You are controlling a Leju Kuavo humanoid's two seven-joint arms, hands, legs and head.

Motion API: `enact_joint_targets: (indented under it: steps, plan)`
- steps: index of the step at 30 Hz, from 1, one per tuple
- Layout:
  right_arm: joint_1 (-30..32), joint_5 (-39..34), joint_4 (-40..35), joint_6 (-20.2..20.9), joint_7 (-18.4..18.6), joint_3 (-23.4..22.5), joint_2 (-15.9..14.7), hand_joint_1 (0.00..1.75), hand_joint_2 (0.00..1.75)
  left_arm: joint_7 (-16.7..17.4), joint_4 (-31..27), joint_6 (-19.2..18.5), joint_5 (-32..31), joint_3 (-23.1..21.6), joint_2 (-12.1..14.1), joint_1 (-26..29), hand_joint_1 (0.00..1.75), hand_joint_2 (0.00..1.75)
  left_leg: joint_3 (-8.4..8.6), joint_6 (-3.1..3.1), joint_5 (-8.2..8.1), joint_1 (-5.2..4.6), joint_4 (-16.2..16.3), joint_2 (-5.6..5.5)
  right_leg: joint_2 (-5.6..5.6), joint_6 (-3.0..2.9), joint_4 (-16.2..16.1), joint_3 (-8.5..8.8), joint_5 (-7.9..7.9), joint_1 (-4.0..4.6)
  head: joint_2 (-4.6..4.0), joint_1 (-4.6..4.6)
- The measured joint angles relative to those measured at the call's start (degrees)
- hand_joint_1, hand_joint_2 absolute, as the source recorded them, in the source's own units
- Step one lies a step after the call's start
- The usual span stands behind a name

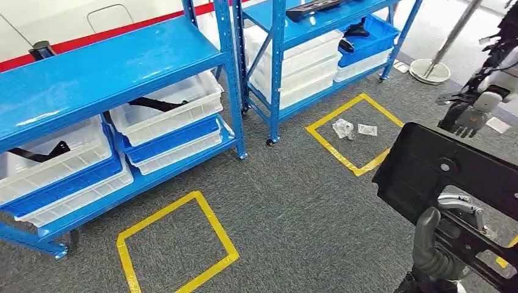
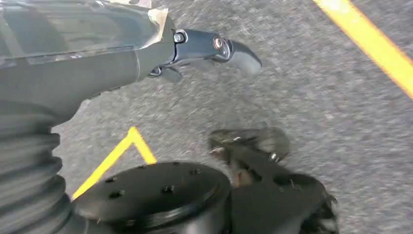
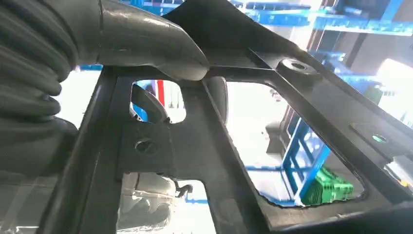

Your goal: Take the parts from the cabinet and place them on the table.

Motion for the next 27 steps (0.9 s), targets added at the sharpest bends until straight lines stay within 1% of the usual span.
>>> enact_joint_targets:
  steps: [4,5,6,7,8,9,10,11,12,13,14,15,16,17,18,19,20,21,22,23,24,25,26,27]
  plan:
    - [0.0,0.0,0.0,0.0,0.0,0.0,0.0,1.75,1.75,0.0,0.0,0.0,0.0,0.0,0.0,0.0,0.0,1.75,0.01,0.02,0.13,0.0,0.0,0.0,0.12,0.0,0.0,0.0,0.0,0.03,0.0,0.0]
    - [0.0,0.0,0.0,0.0,0.0,0.0,0.0,1.75,1.75,0.0,0.0,-0.1,-0.1,0.0,0.0,-0.1,0.0,1.75,0.33,0.14,0.89,-0.01,-0.5,-0.01,0.57,0.02,0.0,0.0,0.02,0.12,0.0,0.0]
    - [0.0,0.0,0.0,0.0,0.0,0.0,0.0,1.75,1.75,0.0,0.0,-0.1,-0.1,0.0,0.0,-0.1,0.0,1.75,0.44,0.17,1.1,-0.01,-0.7,-0.01,0.66,0.02,0.0,0.0,0.02,0.13,0.0,0.0]
    - [0.0,-0.1,0.0,0.0,0.0,0.0,0.0,1.75,1.75,0.0,0.0,-0.2,-0.1,0.0,0.0,-0.1,0.0,1.75,3.13,0.62,4.67,-0.01,-5.9,-0.23,1.83,0.09,0.1,0.07,0.09,0.2,0.0,0.0]
    - [0.1,-0.1,-0.1,0.0,0.0,0.0,0.0,1.75,1.75,0.0,0.0,-0.3,-0.1,0.0,0.1,0.1,0.0,1.75,7.55,1.37,8.87,0.03,-14.8,-3.22,3.16,0.26,0.3,0.04,0.19,0.22,0.0,-0.04]
    - [0.2,-0.1,-0.2,0.0,0.0,0.0,0.0,1.75,1.75,0.0,0.0,-0.3,-0.1,0.0,0.2,0.2,0.0,1.75,8.28,1.78,8.5,0.08,-16.4,-5.74,3.52,0.39,0.4,-0.11,0.27,0.09,0.0,-0.02]
    - [0.3,-0.1,-0.4,-0.1,0.0,0.0,0.0,1.75,1.75,-0.1,0.0,-0.4,-0.1,0.0,0.3,0.3,0.0,1.75,8.24,1.67,8.35,-0.32,-17.4,-5.17,4.9,1.38,0.7,-1.17,0.83,0.27,0.0,-0.02]
    - [0.4,-0.1,-0.7,-0.2,0.0,-0.2,-0.1,1.75,1.75,-0.1,0.0,-0.4,0.0,0.0,0.3,0.2,0.0,1.75,8.36,2.69,9.45,0.19,-18.4,-2.95,5.22,2.18,1.1,-2.04,1.19,0.18,0.0,0.0]
    - [0.1,-0.1,-0.8,-0.2,0.0,-0.2,-0.2,1.75,1.75,-0.4,0.0,-0.7,0.3,0.2,0.3,0.3,0.0,1.75,8.2,3.11,9.69,-0.17,-18.7,-0.84,-0.07,1.79,8.3,-5.73,-3.06,0.47,0.0,0.77]
    - [0.3,-0.1,-0.8,-0.3,0.0,-0.1,-0.2,1.75,1.75,-0.7,0.0,-0.9,0.3,0.2,0.3,0.5,0.0,1.75,7.95,3.12,9.69,-0.19,-18.6,1.41,-0.79,2.1,17.5,-9.63,-6.29,0.2,0.0,0.77]
    - [0.3,-0.3,-0.8,-0.3,0.0,-0.2,-0.3,1.75,1.75,-0.9,0.0,-0.7,0.4,0.2,0.2,0.6,0.0,1.75,8.07,2.7,9.58,0.13,-18.6,3.95,-1.87,4.2,10.1,-4.76,-3.16,-0.73,0.0,0.74]
    - [0.5,-0.3,-0.8,-0.3,0.0,-0.2,-0.4,1.75,1.75,-0.9,0.0,-0.3,0.7,0.4,0.2,0.2,0.0,1.75,8.89,0.74,9.05,-0.37,-18.5,6.56,-3.99,2.77,0.7,0.48,-1.08,-0.4,0.0,0.72]
    - [0.6,-0.3,-1.0,-0.4,0.0,-0.2,-0.3,1.75,1.75,-1.0,0.0,0.2,1.0,1.0,0.2,-0.1,0.0,1.75,8.64,-0.22,7.5,0.35,-17.3,3.8,-2.61,1.64,0.4,0.45,-0.69,-1.02,0.0,0.55]
    - [0.5,-0.3,-1.0,-0.4,0.0,-0.1,-0.3,1.75,1.75,-1.0,0.0,0.2,1.1,1.2,0.2,0.0,0.0,1.75,7.19,-0.22,5.13,0.34,-14.0,1.52,-2.26,1.03,0.4,0.32,-0.57,-0.94,0.0,0.55]
    - [0.6,-0.3,-1.0,-0.4,0.0,0.0,-0.3,1.75,1.75,-1.0,0.0,0.2,1.1,1.2,0.2,0.0,0.0,1.75,5.06,-0.17,2.66,0.3,-9.4,0.5,-1.73,0.71,0.4,0.17,-0.51,-0.72,0.0,0.42]
    - [0.6,-0.3,-1.0,-0.4,0.0,0.1,-0.3,1.75,1.75,-1.0,0.0,0.2,1.1,1.4,0.2,0.1,0.0,1.75,2.73,-0.11,0.58,0.31,-4.6,0.15,-1.28,0.36,0.4,-0.04,-0.34,-0.52,0.0,0.37]
    - [0.6,-0.3,-1.0,-0.4,0.0,0.1,-0.2,1.75,1.75,-1.1,0.0,0.2,1.2,1.5,0.2,0.2,0.0,1.75,0.87,0.01,-0.51,0.3,-1.1,0.04,-0.62,0.24,0.5,-0.25,-0.26,-0.3,0.0,0.37]
    - [0.7,-0.3,-1.0,-0.4,0.0,0.1,-0.2,1.75,1.75,-1.2,0.0,0.2,1.2,1.6,0.2,0.2,0.0,1.75,0.22,0.22,-0.11,0.23,0.0,0.01,0.16,0.06,0.5,-0.37,-0.1,-0.08,0.0,0.38]
    - [0.7,-0.3,-1.0,-0.4,0.0,0.1,-0.2,1.75,1.75,-1.2,0.0,0.2,1.2,1.6,0.2,0.1,0.0,1.75,1.1,0.54,1.65,0.21,-1.8,-0.05,0.89,0.0,0.5,-0.38,0.0,0.06,0.0,0.39]
    - [0.7,-0.3,-1.0,-0.4,0.0,0.1,-0.2,1.75,1.75,-1.2,0.0,0.2,1.1,1.6,0.2,0.0,0.0,1.75,3.0,0.99,4.03,0.17,-5.5,-0.3,1.6,0.08,0.5,-0.31,0.11,0.18,0.0,0.37]
    - [0.7,-0.2,-1.0,-0.5,0.0,0.1,-0.2,1.75,1.75,-1.2,0.0,0.2,1.0,1.6,0.2,0.1,0.0,1.75,5.64,1.63,6.6,0.02,-10.6,-1.3,2.38,0.06,0.5,-0.26,0.26,0.31,0.0,0.37]
    - [0.8,-0.2,-1.2,-0.6,0.0,0.1,-0.1,1.75,1.75,-1.0,0.0,0.2,0.9,1.6,0.2,0.2,0.0,1.75,7.9,2.51,8.26,-0.19,-14.9,-3.32,2.98,0.25,0.4,-0.26,0.42,0.26,0.0,0.4]
    - [0.9,-0.1,-1.4,-0.8,0.0,0.2,-0.1,1.75,1.75,-0.9,0.0,0.3,0.9,1.6,0.6,0.2,0.0,1.75,8.53,3.33,8.0,-0.58,-17.5,-5.63,3.46,0.53,0.6,-0.47,0.52,0.57,0.0,0.48]
    - [1.1,0.3,-1.6,-0.9,0.1,0.3,-0.1,1.75,1.75,-0.5,0.0,0.2,0.6,1.6,0.3,0.2,0.0,1.75,8.52,2.93,7.87,-0.56,-17.7,-4.39,3.99,0.67,0.5,-0.61,0.58,0.45,0.0,0.4]
